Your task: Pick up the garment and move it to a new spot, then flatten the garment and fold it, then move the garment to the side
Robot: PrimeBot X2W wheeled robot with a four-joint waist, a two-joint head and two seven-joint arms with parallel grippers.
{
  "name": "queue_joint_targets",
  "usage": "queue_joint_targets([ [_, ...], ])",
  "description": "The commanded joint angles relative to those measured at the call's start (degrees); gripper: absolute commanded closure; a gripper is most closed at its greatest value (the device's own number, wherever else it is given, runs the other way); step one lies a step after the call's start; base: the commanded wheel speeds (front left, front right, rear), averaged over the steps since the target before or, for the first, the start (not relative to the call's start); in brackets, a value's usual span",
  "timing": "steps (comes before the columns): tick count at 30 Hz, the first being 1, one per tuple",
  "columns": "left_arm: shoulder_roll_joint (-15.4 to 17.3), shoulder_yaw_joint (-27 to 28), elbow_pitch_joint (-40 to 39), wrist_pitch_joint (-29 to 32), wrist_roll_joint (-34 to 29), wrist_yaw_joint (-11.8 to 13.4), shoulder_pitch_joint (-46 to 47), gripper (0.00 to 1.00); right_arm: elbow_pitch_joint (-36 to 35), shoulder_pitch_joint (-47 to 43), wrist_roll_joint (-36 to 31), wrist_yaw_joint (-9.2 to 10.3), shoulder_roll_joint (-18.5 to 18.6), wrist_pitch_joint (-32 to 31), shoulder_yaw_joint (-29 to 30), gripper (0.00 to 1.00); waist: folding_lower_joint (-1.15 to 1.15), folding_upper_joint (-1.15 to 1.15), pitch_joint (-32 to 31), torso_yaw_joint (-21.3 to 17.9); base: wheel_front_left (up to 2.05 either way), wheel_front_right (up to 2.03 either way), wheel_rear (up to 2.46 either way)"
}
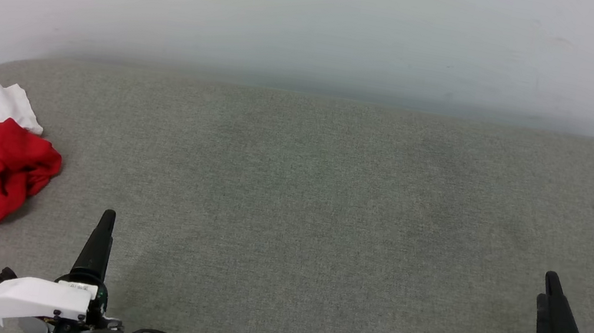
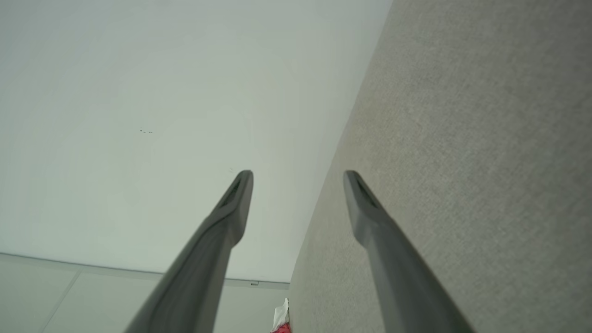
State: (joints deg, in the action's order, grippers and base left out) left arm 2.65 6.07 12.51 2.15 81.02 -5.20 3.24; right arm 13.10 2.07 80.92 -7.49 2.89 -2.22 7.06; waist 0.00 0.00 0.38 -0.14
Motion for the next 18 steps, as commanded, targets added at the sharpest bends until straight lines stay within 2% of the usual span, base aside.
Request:
queue_joint_targets([
  [1, 0.1, -0.2, -1.9, -0.7, -2.6, 0.7, 0.7, 0.00, -1.8, 0.5, -2.9, 0.00, 0.1, 0.7, 0.3, 0.00, 0.00, 0.00, 0.0, 0.0, 0.00, 0.00, 0.00],
  [10, 0.2, -2.0, -4.3, -2.8, -13.9, 4.3, 0.0, 0.00, -5.6, -0.3, -15.3, 0.00, 0.0, 2.9, 0.2, 0.00, 0.00, 0.00, 0.2, 0.0, 0.00, 0.00, 0.00],
  [18, 0.2, -3.5, -6.1, -4.6, -23.1, 6.5, -0.6, 0.00, -8.2, -1.4, -26.1, 0.00, 0.0, 4.6, -1.0, 0.00, 0.00, 0.00, 0.4, 0.0, 0.00, 0.00, 0.00],
])
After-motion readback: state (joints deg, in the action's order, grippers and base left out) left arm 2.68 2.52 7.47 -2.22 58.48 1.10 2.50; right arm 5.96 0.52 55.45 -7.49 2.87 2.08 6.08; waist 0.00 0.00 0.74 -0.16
